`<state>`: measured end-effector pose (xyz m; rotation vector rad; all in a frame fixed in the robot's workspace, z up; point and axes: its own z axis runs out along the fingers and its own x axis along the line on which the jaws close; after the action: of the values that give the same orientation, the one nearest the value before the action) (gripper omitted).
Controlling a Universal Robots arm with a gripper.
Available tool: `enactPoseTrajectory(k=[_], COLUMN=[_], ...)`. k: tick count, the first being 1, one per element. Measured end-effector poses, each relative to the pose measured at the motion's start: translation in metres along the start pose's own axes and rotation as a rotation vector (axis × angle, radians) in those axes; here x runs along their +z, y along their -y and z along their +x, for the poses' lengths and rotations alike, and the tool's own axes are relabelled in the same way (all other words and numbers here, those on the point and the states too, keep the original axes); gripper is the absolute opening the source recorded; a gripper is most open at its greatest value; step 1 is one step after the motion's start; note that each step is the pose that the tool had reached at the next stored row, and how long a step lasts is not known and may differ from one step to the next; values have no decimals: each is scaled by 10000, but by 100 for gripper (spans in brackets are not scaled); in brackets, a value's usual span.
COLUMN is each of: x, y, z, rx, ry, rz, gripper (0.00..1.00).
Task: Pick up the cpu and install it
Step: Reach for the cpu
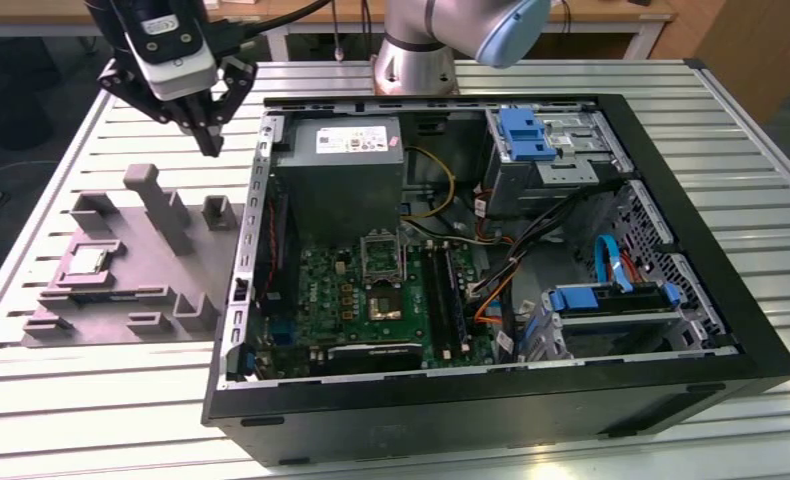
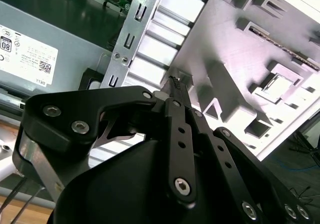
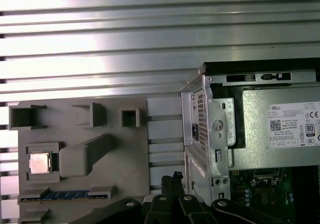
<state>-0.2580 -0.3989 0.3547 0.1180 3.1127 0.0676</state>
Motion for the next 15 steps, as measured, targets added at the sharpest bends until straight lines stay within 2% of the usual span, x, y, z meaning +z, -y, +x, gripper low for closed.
enactPoseTrajectory(k=[15], x=[9], y=[5], z=[54], rx=[0], ry=[1], rz=[-1], gripper=[11])
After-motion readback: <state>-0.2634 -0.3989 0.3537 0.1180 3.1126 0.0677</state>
